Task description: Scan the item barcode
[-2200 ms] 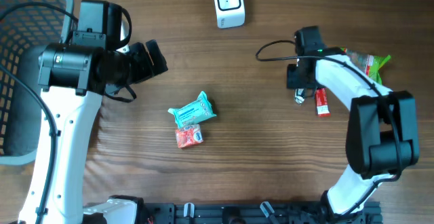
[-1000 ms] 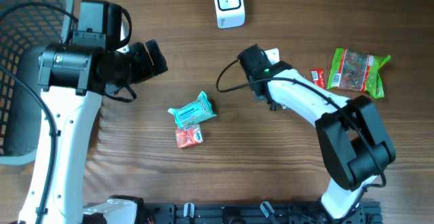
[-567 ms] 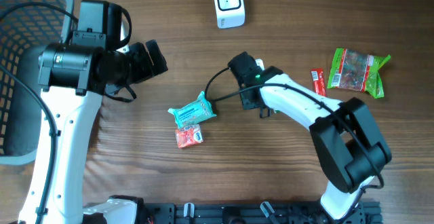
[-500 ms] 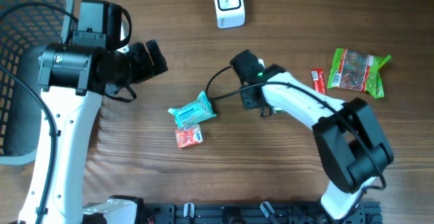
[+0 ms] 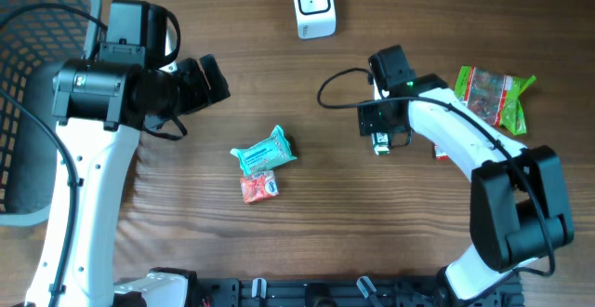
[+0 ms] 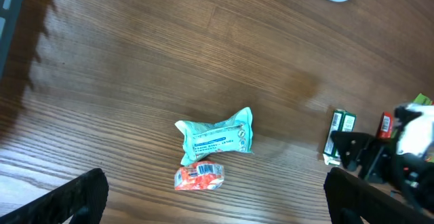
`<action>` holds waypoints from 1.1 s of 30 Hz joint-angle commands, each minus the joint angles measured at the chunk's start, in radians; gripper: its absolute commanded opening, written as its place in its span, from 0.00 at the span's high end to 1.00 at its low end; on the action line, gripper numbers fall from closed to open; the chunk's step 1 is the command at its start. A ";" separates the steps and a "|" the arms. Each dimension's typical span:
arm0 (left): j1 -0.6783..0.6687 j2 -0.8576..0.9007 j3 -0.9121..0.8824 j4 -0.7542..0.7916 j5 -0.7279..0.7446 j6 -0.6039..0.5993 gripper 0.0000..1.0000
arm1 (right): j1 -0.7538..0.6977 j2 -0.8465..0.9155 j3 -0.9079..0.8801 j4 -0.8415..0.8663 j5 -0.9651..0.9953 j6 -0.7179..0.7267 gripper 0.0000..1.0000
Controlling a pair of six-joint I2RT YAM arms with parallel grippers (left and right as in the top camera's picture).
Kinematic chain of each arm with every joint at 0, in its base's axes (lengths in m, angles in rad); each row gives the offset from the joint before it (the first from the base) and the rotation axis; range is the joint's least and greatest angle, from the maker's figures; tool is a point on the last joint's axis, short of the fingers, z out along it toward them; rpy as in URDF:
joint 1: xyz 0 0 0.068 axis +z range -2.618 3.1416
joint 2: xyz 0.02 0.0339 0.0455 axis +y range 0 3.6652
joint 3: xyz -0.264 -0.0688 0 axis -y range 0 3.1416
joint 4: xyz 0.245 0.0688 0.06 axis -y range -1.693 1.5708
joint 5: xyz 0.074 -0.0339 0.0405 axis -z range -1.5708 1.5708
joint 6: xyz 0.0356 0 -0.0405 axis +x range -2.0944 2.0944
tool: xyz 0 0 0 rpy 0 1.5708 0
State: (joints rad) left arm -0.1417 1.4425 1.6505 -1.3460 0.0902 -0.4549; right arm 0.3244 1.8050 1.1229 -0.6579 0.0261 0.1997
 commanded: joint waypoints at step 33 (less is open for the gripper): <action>0.006 0.000 0.006 0.000 -0.010 -0.001 0.00 | 0.002 -0.159 0.345 -0.195 -0.016 -0.092 0.96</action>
State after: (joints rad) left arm -0.1417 1.4425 1.6505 -1.3457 0.0902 -0.4549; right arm 0.3244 1.6760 1.3067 -0.8059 0.0151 0.1276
